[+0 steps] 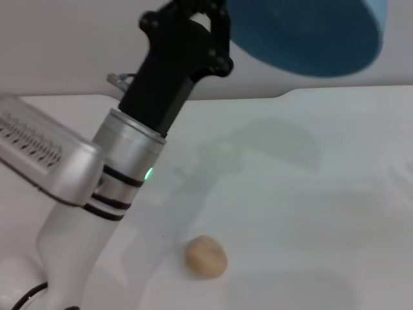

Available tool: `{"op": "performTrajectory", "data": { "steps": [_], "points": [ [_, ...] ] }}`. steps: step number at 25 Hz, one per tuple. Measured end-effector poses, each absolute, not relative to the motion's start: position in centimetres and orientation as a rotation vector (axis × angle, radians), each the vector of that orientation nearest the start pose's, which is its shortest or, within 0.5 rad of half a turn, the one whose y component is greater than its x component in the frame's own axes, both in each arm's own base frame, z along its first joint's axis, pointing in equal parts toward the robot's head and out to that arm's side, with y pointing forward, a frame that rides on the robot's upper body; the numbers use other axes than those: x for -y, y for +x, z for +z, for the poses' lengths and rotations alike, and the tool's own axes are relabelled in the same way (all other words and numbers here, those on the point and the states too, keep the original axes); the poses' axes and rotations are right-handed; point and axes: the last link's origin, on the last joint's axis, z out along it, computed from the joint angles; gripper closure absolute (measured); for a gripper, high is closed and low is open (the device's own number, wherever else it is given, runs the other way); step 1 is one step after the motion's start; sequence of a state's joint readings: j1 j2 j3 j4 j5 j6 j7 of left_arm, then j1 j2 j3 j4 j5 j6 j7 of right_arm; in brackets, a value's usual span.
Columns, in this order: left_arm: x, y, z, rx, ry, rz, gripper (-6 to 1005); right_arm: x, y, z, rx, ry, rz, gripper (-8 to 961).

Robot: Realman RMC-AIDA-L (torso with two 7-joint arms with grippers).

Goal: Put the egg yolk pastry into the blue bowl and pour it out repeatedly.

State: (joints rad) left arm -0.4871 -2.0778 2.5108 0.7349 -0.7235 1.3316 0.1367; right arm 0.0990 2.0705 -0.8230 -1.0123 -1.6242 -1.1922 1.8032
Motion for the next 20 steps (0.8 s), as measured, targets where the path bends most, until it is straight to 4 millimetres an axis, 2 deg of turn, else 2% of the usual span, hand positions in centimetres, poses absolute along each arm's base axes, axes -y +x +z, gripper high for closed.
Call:
{"op": "performTrajectory", "data": {
  "steps": [5,8,14,18,19,20],
  "points": [
    [-32.3,-12.2,-6.3,0.071,-1.789,-1.268,999,-29.4,33.7,8.7,-1.113,-2.013,0.772,449],
    [-34.3,-12.1,-6.6,0.195,-1.829,-1.161,999,-29.8,32.4,7.7,-1.099,-2.130,0.754,449],
    [-39.2,-13.1,-7.6,0.572,-2.009,-0.784,998,-31.3,29.7,4.9,-1.155,-2.392,0.590,448],
    [-41.3,-13.8,-7.8,0.825,-2.088,-0.595,998,-32.5,27.9,3.0,-1.180,-2.506,0.457,448],
    [-41.9,-14.0,-7.7,0.887,-2.100,-0.550,998,-32.8,26.9,2.0,-1.180,-2.561,0.411,448],
    [-42.3,-14.1,-7.6,0.940,-2.115,-0.500,998,-32.8,26.9,2.0,-1.180,-2.561,0.411,448]
  ]
}}
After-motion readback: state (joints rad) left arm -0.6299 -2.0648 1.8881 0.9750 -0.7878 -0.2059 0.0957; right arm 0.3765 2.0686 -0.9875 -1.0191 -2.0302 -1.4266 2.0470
